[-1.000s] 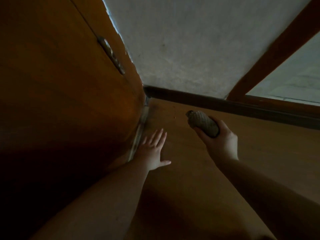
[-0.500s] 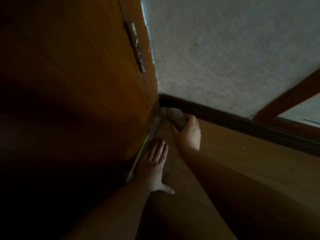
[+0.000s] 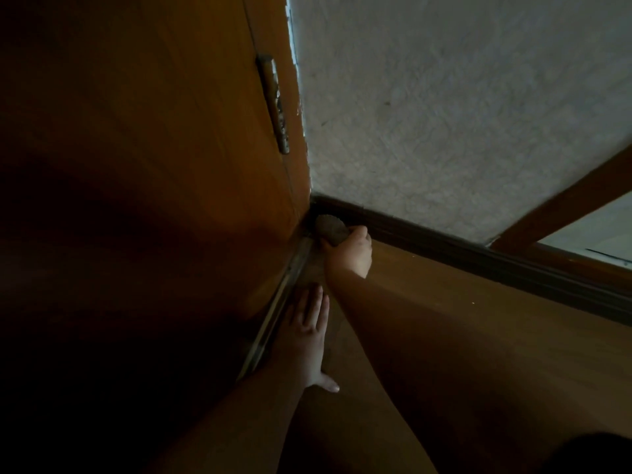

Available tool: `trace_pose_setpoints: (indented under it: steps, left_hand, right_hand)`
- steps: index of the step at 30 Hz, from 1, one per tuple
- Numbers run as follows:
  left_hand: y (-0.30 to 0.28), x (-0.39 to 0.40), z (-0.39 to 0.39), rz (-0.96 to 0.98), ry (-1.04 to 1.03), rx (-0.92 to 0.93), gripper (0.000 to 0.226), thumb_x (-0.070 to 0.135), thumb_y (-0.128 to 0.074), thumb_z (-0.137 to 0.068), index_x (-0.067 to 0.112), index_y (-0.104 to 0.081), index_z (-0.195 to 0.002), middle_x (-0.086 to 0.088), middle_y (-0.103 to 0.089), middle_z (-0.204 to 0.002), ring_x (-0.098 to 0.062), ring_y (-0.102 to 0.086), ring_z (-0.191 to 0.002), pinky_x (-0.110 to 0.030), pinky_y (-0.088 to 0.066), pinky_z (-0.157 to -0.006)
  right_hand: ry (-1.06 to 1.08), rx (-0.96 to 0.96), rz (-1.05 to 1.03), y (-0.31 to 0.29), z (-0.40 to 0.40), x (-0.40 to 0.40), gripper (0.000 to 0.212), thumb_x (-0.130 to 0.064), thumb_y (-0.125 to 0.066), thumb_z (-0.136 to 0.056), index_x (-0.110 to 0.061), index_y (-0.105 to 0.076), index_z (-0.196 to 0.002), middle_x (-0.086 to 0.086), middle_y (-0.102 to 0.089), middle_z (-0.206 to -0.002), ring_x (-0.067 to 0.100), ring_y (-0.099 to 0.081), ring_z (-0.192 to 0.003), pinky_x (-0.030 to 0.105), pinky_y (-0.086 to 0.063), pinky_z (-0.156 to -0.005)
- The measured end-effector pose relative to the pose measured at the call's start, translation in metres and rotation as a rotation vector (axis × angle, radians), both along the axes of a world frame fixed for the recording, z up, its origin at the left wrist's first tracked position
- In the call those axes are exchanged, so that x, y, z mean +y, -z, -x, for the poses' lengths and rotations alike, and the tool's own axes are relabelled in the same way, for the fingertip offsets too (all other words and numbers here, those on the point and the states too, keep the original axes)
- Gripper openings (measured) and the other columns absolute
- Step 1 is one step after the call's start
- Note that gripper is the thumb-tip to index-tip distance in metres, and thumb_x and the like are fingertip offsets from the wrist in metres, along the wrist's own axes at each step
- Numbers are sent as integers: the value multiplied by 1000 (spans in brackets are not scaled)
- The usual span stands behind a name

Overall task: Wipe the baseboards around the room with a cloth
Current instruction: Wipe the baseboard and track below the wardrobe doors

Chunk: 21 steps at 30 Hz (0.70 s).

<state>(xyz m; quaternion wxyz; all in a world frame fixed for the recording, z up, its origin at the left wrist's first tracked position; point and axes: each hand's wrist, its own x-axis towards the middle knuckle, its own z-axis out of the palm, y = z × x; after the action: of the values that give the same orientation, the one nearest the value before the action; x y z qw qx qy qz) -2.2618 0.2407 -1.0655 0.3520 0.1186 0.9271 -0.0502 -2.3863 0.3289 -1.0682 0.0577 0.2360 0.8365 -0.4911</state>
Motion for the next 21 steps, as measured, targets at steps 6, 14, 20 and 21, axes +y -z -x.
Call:
trace_pose_setpoints:
  steps: [6,14,20,21]
  left_hand:
    - [2,-5,-2,-16,32,22,149,75,-73,-65,10,30,-151,-8,42,-155,-33,24,-149,-51,-4,-124]
    - [1,-2,4,25,60,-55,150,78,-69,-66,7,36,-146,-9,51,-147,-30,36,-141,-43,10,-117]
    - [2,-4,9,64,108,-102,151,90,-57,-61,9,45,-138,-6,62,-132,-30,41,-137,-41,17,-109]
    - [2,-4,9,73,113,-109,151,91,-55,-60,9,47,-135,-6,63,-131,-30,41,-137,-41,17,-110]
  right_hand:
    - [-28,20,-96,7,-8,34,49,-25,-78,-83,-11,-52,-122,10,-56,-126,26,-56,-116,39,-49,-97]
    - [20,1,-245,9,-43,121,46,-23,-77,-82,-13,-52,-119,8,-58,-122,27,-57,-113,41,-50,-95]
    - [32,20,-378,4,-80,204,47,-21,-78,-81,-12,-54,-121,9,-60,-119,27,-58,-110,38,-49,-93]
    - [52,17,-390,4,-86,215,46,-21,-78,-81,-13,-55,-120,9,-61,-118,27,-59,-110,39,-49,-92]
